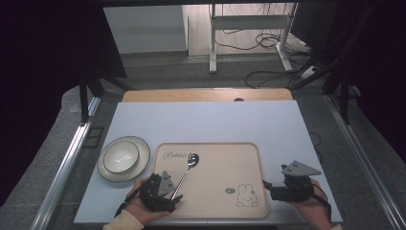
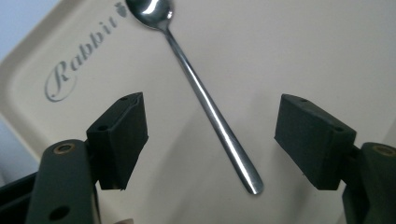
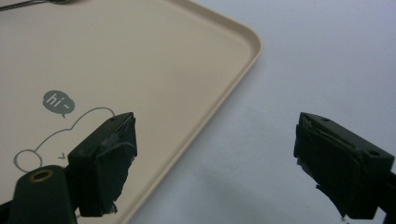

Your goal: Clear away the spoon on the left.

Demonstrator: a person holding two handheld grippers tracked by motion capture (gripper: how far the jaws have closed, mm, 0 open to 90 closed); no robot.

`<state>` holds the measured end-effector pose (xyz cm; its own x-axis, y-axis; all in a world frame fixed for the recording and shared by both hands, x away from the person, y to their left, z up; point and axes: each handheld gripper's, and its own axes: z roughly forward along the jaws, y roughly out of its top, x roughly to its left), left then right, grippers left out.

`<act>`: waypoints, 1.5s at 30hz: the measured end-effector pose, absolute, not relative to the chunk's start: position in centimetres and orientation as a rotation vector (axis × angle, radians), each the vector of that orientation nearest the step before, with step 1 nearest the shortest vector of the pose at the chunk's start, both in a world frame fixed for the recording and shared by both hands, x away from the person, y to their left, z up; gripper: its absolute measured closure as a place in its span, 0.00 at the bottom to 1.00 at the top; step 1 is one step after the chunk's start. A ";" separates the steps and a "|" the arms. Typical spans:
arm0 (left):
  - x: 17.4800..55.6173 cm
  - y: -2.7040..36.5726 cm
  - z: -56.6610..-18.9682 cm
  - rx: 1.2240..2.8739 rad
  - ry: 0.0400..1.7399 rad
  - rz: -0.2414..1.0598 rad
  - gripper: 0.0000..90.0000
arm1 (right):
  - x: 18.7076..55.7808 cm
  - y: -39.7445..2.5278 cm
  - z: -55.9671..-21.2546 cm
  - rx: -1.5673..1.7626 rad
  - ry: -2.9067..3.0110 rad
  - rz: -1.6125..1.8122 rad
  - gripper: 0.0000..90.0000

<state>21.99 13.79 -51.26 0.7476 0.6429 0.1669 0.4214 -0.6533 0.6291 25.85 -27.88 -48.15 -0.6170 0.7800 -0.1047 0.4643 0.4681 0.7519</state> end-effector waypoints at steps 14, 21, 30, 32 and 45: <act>22.4 15.6 -48.6 2.192 0.886 0.537 0.26 | 26.2 -28.4 -48.4 1.049 2.286 1.000 0.15; 21.1 17.7 -48.0 2.155 0.929 0.570 0.27 | 25.8 -28.4 -48.0 1.041 2.269 0.984 0.15; 19.0 21.5 -47.9 2.071 1.031 0.607 0.27 | 25.9 -28.1 -48.3 1.058 2.269 0.951 0.15; 19.1 21.7 -48.0 2.063 1.043 0.609 0.27 | 26.0 -28.2 -48.3 1.060 2.272 0.949 0.15; 19.3 21.3 -48.1 2.074 1.034 0.610 0.27 | 25.7 -28.4 -48.2 1.058 2.265 0.959 0.15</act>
<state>19.34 21.30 -48.09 0.5644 0.8207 0.0892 0.4755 -0.4115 0.7775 25.74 -28.45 -48.19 -0.5981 0.7938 -0.1107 0.4731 0.4611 0.7507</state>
